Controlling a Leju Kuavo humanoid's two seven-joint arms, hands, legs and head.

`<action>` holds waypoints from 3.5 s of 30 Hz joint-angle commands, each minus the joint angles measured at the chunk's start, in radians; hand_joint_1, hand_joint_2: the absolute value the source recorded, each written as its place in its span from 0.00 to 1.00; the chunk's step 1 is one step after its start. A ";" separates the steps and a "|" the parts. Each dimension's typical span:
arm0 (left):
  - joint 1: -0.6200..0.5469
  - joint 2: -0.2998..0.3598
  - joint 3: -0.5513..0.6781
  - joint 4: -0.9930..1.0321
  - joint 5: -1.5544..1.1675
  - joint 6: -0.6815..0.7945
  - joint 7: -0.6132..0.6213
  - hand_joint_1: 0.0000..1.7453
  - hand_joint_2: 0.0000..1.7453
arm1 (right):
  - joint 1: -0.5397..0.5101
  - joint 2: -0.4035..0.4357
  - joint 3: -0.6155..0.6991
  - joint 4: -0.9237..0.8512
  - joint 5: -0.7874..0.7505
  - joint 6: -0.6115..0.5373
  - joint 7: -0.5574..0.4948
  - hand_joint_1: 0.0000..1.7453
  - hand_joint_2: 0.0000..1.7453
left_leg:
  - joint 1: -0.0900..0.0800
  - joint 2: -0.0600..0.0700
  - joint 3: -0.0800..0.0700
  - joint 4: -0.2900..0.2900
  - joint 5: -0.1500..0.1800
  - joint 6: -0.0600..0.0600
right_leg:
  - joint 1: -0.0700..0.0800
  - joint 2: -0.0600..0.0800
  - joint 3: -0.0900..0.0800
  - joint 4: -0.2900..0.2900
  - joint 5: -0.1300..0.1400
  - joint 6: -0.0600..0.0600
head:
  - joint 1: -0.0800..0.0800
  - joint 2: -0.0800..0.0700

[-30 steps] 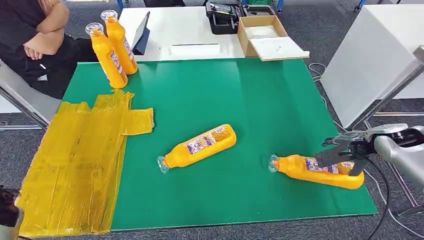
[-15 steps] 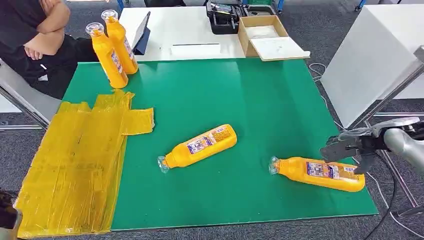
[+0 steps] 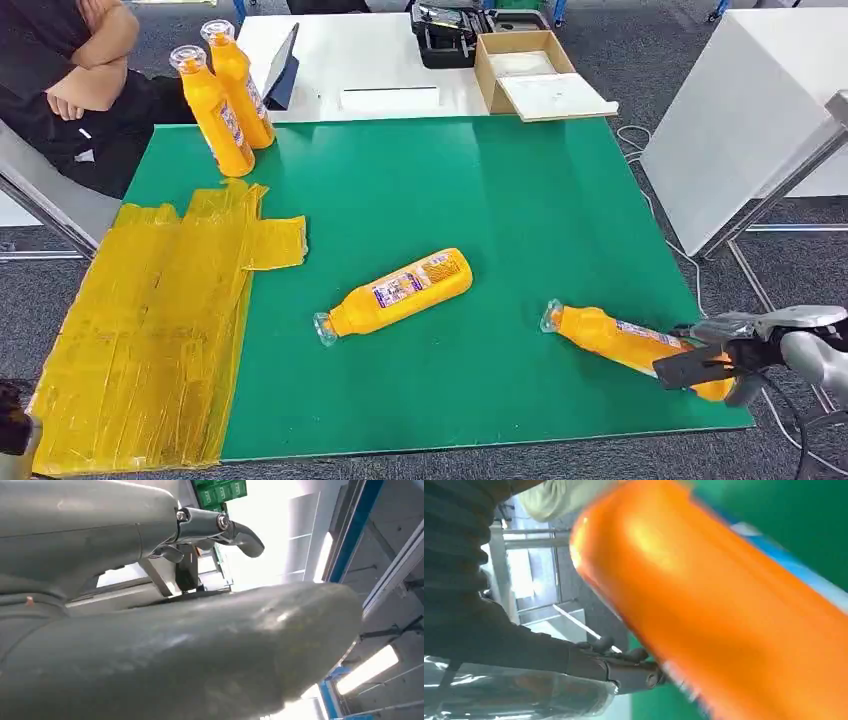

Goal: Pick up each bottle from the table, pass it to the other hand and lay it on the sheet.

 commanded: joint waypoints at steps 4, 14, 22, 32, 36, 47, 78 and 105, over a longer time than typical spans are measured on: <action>0.000 -0.033 0.000 0.025 0.000 -0.001 -0.005 0.00 0.00 | 0.187 0.035 -0.104 0.019 0.041 -0.013 0.011 0.00 1.00 | 0.001 0.001 0.003 -0.001 0.000 -0.003 | 0.001 -0.001 0.003 -0.002 0.000 -0.001 | 0.000 0.000; 0.009 -0.051 0.007 -0.006 -0.018 0.005 0.000 0.00 0.00 | 0.460 0.240 -0.417 0.164 0.248 -0.101 0.028 0.00 1.00 | 0.007 0.004 0.012 -0.003 -0.004 -0.007 | 0.006 0.004 0.014 -0.006 0.002 -0.002 | 0.001 0.000; 0.056 -0.061 0.041 -0.047 -0.012 0.016 0.004 0.00 0.00 | 0.484 0.329 -0.527 0.207 0.339 -0.095 0.020 0.00 1.00 | 0.012 0.026 0.017 -0.004 -0.005 -0.010 | 0.010 0.023 0.018 -0.015 0.008 -0.005 | 0.002 0.000; 0.006 -0.059 0.024 0.003 -0.029 -0.027 0.017 0.00 0.00 | 0.582 0.138 -0.918 -0.193 0.172 0.113 0.045 0.00 1.00 | 0.008 0.032 0.019 0.001 -0.006 -0.005 | 0.006 0.022 0.018 -0.011 0.008 -0.004 | 0.001 0.000; -0.024 -0.056 0.009 0.036 -0.029 -0.033 0.015 0.00 0.00 | 0.627 0.053 -1.012 -0.286 0.117 0.183 0.044 0.00 1.00 | 0.000 0.020 0.026 0.001 -0.007 0.002 | 0.006 0.013 0.023 -0.010 0.005 0.002 | 0.001 0.000; -0.090 -0.052 -0.038 0.106 -0.030 -0.055 0.004 0.00 0.00 | 0.943 0.008 -1.317 -0.473 -0.150 0.271 -0.018 0.00 0.00 | 0.001 0.008 0.007 -0.002 -0.003 0.003 | 0.003 0.001 0.009 -0.012 0.006 0.003 | 0.000 0.000; -0.032 -0.124 -0.029 -0.056 -0.112 -0.005 0.055 0.00 0.00 | 0.750 0.728 -1.170 -0.505 0.418 -0.398 0.114 0.00 1.00 | 0.005 0.011 0.001 -0.001 -0.002 0.004 | 0.006 0.005 0.003 -0.009 0.003 0.003 | 0.001 0.000; -0.073 -0.128 -0.084 -0.015 -0.114 0.024 0.071 0.00 0.00 | 0.853 0.771 -1.039 -0.556 0.598 -0.446 0.374 0.00 1.00 | 0.003 0.008 0.001 -0.002 -0.002 0.003 | 0.003 0.002 0.004 -0.008 0.002 0.003 | 0.001 0.000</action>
